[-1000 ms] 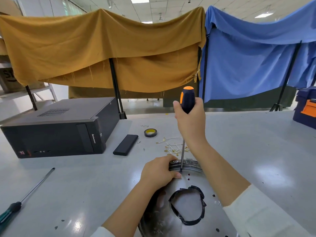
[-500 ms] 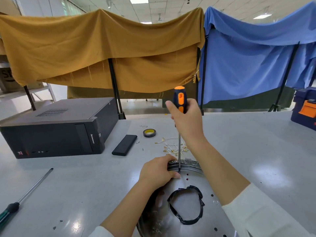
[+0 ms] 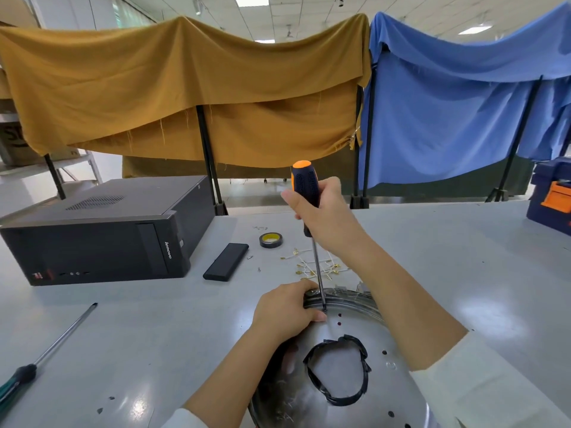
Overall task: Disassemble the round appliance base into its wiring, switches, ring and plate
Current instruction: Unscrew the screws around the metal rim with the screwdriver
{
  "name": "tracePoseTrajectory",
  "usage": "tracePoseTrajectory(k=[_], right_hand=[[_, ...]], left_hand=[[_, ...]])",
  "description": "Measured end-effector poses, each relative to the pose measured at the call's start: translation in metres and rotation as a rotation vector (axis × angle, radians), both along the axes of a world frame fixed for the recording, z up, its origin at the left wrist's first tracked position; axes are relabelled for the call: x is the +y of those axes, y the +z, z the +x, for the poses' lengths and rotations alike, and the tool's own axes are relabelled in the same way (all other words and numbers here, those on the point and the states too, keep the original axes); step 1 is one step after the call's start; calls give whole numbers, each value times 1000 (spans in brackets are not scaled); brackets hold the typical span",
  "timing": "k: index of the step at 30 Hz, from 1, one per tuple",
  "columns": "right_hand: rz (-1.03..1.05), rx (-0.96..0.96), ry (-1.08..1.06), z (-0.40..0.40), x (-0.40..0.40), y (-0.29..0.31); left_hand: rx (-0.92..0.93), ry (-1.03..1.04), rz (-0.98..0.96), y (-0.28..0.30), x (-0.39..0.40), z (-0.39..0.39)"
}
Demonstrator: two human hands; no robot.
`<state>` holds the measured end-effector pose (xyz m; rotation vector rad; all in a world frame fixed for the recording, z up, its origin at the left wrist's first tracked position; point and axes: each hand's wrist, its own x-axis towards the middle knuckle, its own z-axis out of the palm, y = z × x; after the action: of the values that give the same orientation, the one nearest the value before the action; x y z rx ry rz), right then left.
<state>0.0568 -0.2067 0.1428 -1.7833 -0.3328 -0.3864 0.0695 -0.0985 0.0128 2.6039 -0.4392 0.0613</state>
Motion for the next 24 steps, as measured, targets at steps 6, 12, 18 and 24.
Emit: tracePoseTrajectory(k=[6,12,18,24], right_hand=[[291,-6,155,3,2,-2],[214,103,502,6,-7,4],[227,-60,55,5,-6,-4],[400,-24,399,2,-3,-7]], left_hand=[[-3,-12,14,0,0,-1],[-1,-22,22,1,1,-1],[-12,-9,21,-2,1,1],[-11,-18,23,-1,1,-1]])
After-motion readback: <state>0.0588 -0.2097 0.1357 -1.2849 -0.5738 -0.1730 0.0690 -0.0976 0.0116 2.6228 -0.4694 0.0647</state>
